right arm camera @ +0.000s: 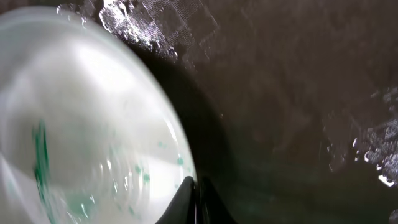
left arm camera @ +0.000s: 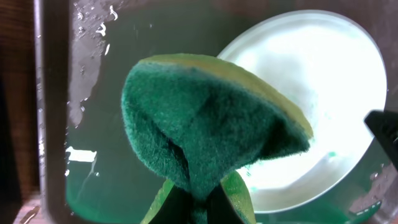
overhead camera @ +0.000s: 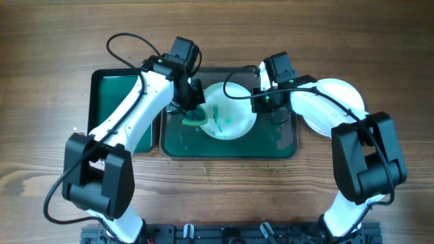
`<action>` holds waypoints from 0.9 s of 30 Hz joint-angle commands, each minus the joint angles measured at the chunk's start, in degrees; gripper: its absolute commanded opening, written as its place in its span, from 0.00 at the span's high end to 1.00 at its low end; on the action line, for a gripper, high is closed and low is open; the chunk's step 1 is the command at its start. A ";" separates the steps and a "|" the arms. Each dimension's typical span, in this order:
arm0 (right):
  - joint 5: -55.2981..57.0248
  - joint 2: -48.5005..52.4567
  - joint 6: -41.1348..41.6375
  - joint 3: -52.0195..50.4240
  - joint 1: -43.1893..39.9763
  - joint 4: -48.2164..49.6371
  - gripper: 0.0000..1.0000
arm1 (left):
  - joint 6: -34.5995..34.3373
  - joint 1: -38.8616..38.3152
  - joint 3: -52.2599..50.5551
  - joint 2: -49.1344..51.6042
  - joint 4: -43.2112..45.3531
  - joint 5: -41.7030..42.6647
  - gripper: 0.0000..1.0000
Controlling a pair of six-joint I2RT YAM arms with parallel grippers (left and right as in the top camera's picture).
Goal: Clean dirty plates on tray and stack at the side
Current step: 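Scrub the third plate with the sponge in the left gripper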
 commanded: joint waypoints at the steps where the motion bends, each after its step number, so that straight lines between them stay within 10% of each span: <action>1: -2.49 1.90 4.37 -0.46 -0.20 -1.33 0.96 | -1.09 -1.99 -3.41 -0.26 5.97 -0.44 0.96; 15: -3.15 1.90 7.17 -1.62 -0.20 -2.29 0.96 | 0.61 -3.98 -4.44 13.46 16.55 0.33 0.96; 22: -3.34 1.90 7.02 -1.62 -0.20 -2.25 0.96 | 17.22 -6.45 -4.44 14.45 21.09 25.75 0.96; 27: -3.34 1.90 7.02 -1.62 -0.20 -2.25 0.96 | 6.84 -5.33 -3.58 14.43 22.18 8.41 0.96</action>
